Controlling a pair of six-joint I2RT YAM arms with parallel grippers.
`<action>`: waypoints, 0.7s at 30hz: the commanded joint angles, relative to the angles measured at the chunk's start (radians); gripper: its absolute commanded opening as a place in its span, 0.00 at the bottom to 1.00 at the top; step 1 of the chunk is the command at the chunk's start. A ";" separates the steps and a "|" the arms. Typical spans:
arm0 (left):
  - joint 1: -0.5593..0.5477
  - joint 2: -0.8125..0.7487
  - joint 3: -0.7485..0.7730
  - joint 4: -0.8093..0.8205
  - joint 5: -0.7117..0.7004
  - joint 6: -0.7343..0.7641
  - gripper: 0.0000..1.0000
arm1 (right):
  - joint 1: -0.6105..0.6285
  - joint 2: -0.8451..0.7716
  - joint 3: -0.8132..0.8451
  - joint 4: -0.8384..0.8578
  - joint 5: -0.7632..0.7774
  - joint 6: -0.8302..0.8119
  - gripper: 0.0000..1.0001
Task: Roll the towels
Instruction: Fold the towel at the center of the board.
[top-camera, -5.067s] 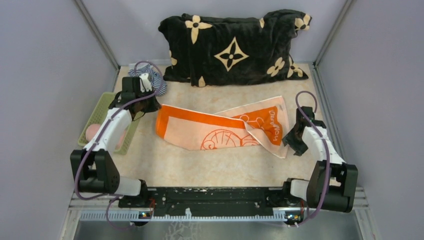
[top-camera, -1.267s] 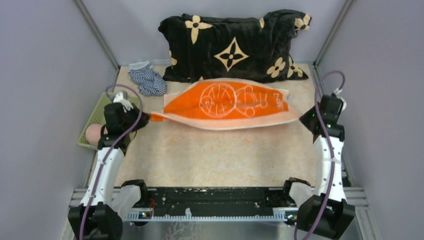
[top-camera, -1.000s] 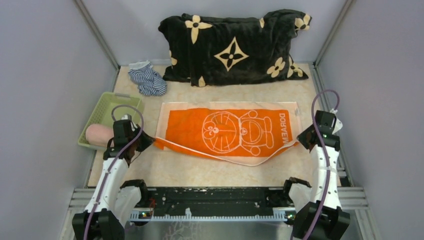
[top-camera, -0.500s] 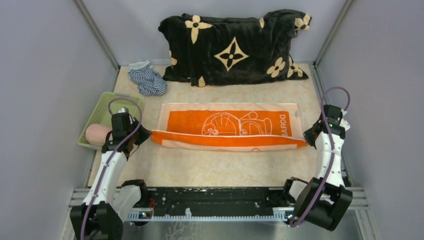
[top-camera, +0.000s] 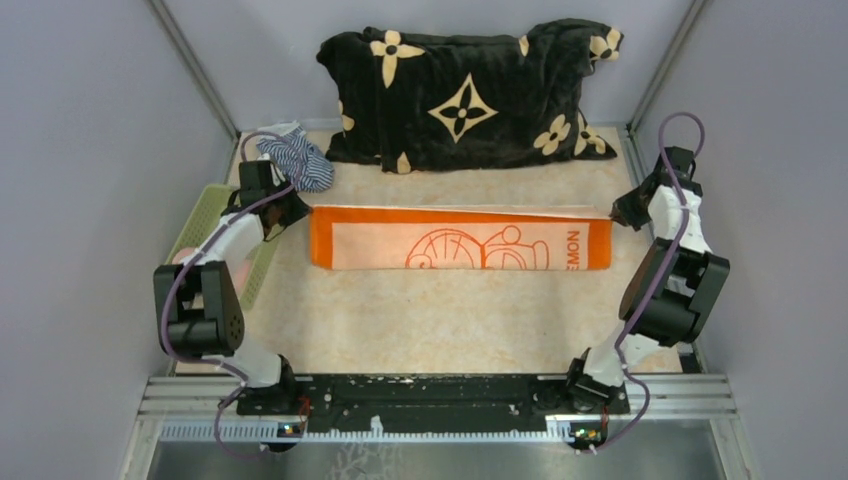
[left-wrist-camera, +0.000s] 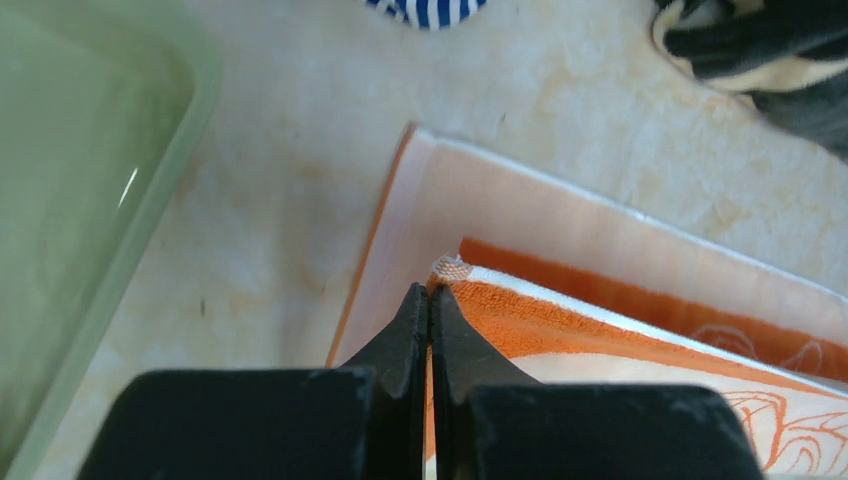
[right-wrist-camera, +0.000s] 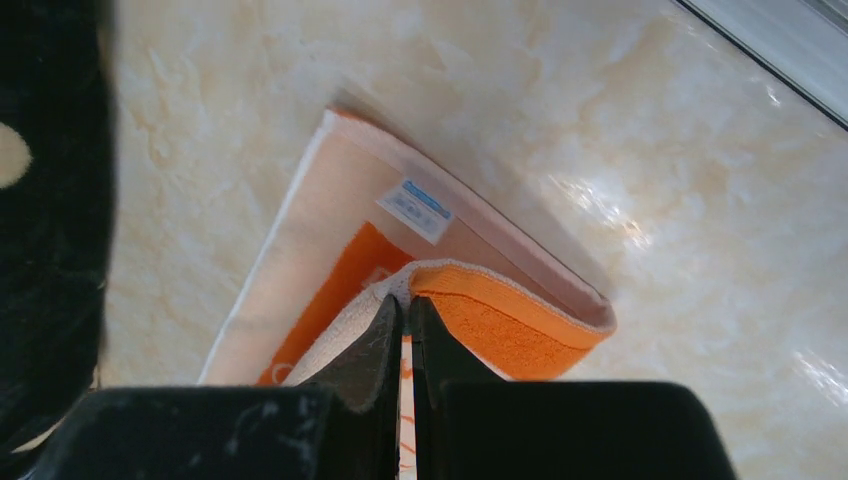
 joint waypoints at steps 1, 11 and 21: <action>0.006 0.158 0.145 0.063 -0.030 0.054 0.00 | -0.011 0.137 0.150 0.081 -0.023 0.010 0.00; 0.005 0.398 0.301 0.041 -0.053 0.083 0.00 | 0.044 0.412 0.398 0.070 -0.065 -0.033 0.00; 0.000 0.525 0.406 -0.040 -0.055 0.117 0.15 | 0.069 0.520 0.461 0.039 -0.014 -0.042 0.19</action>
